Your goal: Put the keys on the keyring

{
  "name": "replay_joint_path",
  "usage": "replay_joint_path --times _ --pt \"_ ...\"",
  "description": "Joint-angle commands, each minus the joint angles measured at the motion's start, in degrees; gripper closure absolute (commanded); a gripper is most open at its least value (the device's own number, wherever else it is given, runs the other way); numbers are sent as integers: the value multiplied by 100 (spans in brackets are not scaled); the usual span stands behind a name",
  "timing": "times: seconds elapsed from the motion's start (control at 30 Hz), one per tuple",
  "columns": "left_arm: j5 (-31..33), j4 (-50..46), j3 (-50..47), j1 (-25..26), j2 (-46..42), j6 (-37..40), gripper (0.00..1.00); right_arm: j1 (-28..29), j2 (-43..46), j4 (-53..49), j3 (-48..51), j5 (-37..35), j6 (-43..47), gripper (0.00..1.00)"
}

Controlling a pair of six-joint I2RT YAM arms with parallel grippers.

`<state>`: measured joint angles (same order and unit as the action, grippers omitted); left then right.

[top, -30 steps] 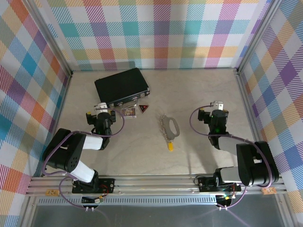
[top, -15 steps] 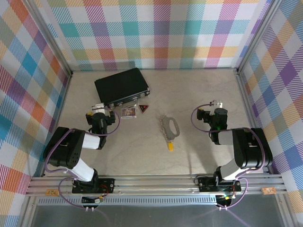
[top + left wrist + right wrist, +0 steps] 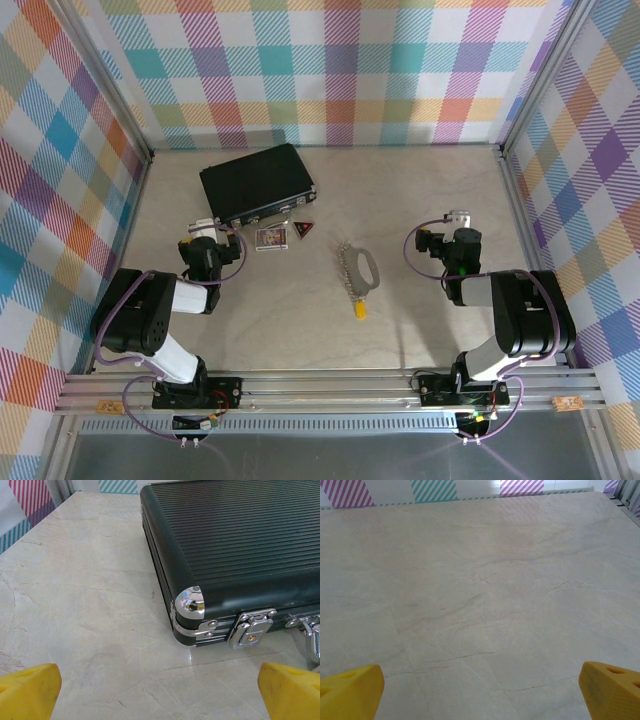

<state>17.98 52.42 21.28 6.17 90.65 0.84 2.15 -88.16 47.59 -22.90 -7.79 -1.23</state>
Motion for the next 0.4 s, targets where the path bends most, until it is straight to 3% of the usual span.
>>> replay_joint_path --times 0.0,0.37 --pt "-77 5 87 -32 15 -98 0 -49 -8 227 31 120 -61 1" --pt "-79 13 83 -35 10 -98 0 -48 -8 212 21 120 -61 1"
